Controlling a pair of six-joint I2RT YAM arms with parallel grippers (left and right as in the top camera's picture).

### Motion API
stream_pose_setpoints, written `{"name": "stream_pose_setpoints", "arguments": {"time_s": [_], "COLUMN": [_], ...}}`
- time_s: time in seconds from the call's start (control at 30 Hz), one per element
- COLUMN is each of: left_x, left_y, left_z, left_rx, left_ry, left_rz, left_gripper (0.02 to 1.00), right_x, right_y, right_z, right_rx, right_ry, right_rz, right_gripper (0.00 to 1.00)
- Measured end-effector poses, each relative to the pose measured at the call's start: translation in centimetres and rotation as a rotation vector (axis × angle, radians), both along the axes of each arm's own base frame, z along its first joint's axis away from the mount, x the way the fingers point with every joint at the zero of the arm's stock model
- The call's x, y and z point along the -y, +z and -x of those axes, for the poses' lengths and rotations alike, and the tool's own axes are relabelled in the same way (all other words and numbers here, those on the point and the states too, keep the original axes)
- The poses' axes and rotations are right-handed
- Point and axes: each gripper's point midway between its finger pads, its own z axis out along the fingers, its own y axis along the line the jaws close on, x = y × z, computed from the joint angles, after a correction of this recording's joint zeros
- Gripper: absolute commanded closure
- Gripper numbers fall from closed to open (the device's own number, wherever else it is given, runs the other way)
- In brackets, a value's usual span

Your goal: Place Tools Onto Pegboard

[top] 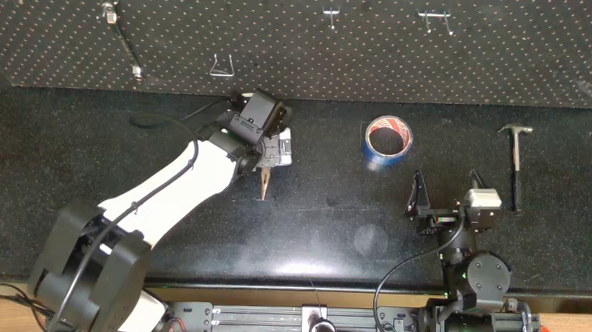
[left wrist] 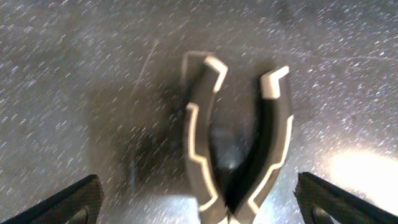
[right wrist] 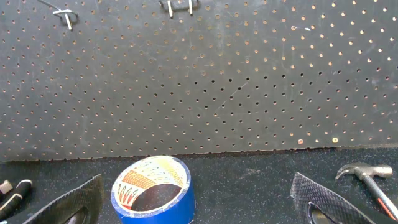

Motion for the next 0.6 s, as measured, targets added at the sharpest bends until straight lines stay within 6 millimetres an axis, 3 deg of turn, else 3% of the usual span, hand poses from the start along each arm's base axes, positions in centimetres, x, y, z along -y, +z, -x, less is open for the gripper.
{"name": "stream_pose_setpoints", "arguments": {"time_s": [0.6], "left_x": [1.4], "left_y": [-0.4], "left_z": [-2.3], "left_rx": [0.067], "left_ry": [-0.101], "left_rz": [-0.006], "left_gripper": [0.020], "right_x": [0.0], "right_y": [0.0], "right_z": [0.0], "right_rx": [0.000], "right_ry": [0.000], "right_rz": [0.000], "right_gripper": [0.025]}}
